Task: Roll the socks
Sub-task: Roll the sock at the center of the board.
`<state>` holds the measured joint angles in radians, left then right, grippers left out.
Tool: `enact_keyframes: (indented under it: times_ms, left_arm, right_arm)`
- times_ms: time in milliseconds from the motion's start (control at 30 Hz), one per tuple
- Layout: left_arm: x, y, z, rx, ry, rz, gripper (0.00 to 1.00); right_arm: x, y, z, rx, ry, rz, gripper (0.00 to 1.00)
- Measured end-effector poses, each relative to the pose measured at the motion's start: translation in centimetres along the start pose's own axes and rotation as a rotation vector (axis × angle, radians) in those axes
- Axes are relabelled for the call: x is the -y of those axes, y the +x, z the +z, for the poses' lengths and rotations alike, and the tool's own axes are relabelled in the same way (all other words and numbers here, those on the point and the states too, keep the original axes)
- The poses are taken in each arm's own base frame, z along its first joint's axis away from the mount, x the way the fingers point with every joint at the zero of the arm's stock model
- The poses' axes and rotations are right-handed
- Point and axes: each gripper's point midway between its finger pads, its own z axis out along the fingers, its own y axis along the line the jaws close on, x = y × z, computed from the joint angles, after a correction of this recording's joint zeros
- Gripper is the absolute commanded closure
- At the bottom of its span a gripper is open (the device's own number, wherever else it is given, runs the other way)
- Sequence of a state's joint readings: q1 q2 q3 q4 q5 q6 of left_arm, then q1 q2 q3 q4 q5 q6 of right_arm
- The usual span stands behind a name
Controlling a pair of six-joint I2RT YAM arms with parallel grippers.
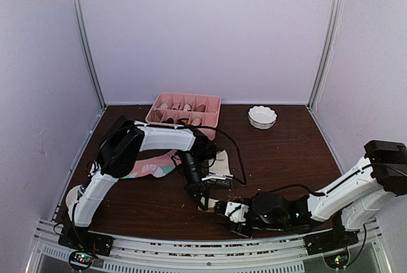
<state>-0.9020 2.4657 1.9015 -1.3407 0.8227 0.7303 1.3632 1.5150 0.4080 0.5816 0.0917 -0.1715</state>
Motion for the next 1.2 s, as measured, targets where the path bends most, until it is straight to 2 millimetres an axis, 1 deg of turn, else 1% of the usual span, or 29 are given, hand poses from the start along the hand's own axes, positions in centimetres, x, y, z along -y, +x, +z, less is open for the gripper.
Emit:
enact_keyframes:
  times_ms: [67,167,400,533,867,1033,1133,1200]
  left_arm:
    - [0.0,0.0,0.0,-0.003,0.007,-0.005,0.99]
    - [0.1,0.1,0.0,-0.007,0.011,-0.009,0.99]
    - [0.1,0.1,0.0,-0.008,0.01,-0.007,0.99]
    - [0.1,0.1,0.0,-0.009,0.01,-0.002,0.99]
    - [0.1,0.2,0.1,-0.013,0.01,0.003,0.99]
    - [0.1,0.2,0.1,-0.014,0.012,0.001,0.98]
    - [0.1,0.3,0.1,-0.016,0.013,-0.001,0.94]
    - [0.2,0.3,0.0,-0.017,0.014,0.0,0.9]
  right_arm:
    - [-0.4,0.1,1.1,-0.031,-0.017,-0.051,0.58]
    - [-0.7,0.6,2.3,-0.069,-0.034,-0.11,0.62]
    - [-0.3,1.8,3.8,-0.126,-0.043,-0.176,0.67]
    - [0.0,1.9,4.2,-0.13,-0.039,-0.184,0.68]
    - [0.3,1.8,4.4,-0.143,-0.039,-0.216,0.7]
    - [1.0,2.0,4.7,-0.154,-0.033,-0.207,0.77]
    - [1.4,2.1,4.9,-0.155,-0.038,-0.185,0.82]
    - [1.4,2.2,4.9,-0.154,-0.045,-0.166,0.88]
